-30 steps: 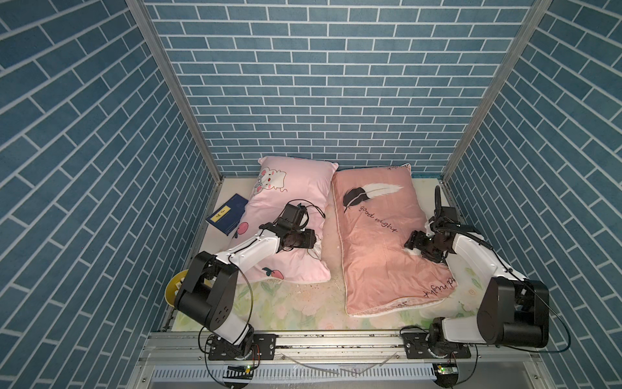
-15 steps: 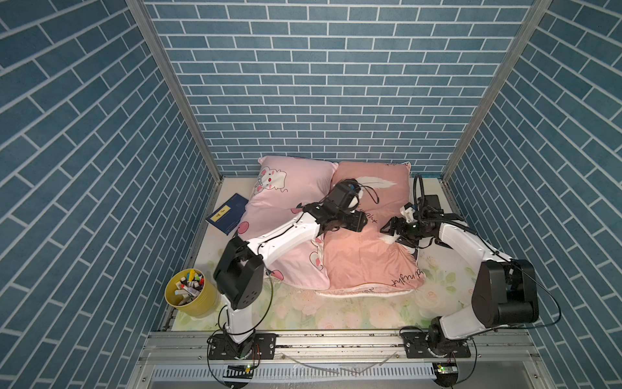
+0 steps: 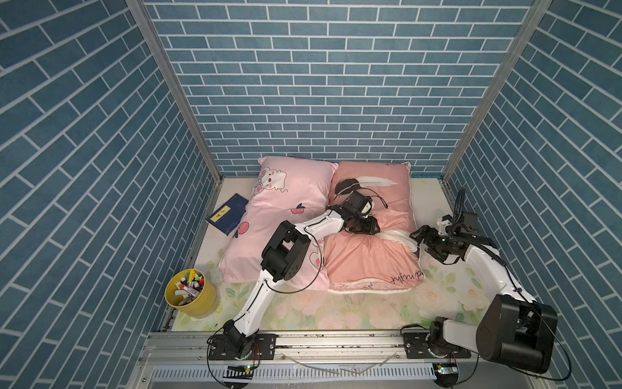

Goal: Zip up pillowcases
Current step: Pick up the pillowcase from the center of the board.

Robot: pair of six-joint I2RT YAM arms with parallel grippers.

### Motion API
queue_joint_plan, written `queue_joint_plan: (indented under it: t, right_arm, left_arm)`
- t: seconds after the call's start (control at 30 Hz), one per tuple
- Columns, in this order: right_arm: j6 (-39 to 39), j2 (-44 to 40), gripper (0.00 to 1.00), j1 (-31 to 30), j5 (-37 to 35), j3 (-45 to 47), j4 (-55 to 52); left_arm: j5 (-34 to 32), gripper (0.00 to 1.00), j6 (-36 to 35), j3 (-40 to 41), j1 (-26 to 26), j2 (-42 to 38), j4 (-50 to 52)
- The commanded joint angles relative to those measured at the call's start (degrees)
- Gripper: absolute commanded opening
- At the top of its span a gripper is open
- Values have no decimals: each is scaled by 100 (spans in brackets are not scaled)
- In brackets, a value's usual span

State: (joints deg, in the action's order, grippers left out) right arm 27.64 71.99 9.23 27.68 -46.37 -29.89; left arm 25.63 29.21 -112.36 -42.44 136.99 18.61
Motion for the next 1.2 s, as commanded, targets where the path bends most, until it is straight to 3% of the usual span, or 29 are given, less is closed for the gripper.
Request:
queue_joint_plan:
  t: [0.0, 0.13, 0.33, 0.57, 1.17]
  right_arm:
    - [-48, -23, 88, 17, 168, 343, 67]
    - [-28, 149, 90, 18, 431, 759, 420]
    - [-57, 382, 93, -13, 631, 1143, 989]
    - [-63, 315, 90, -324, 1157, 1333, 796]
    - [563, -1758, 63, -633, 1532, 1417, -1267]
  left_arm:
    - [-714, 49, -55, -441, 487, 680, 286]
    - [-726, 48, -175, -922, 580, 964, 548]
    - [-699, 45, -170, -1030, 698, 1063, 539]
    - [-700, 43, -201, -1356, 795, 1194, 700]
    - [-698, 41, -172, -1498, 1070, 1269, 688]
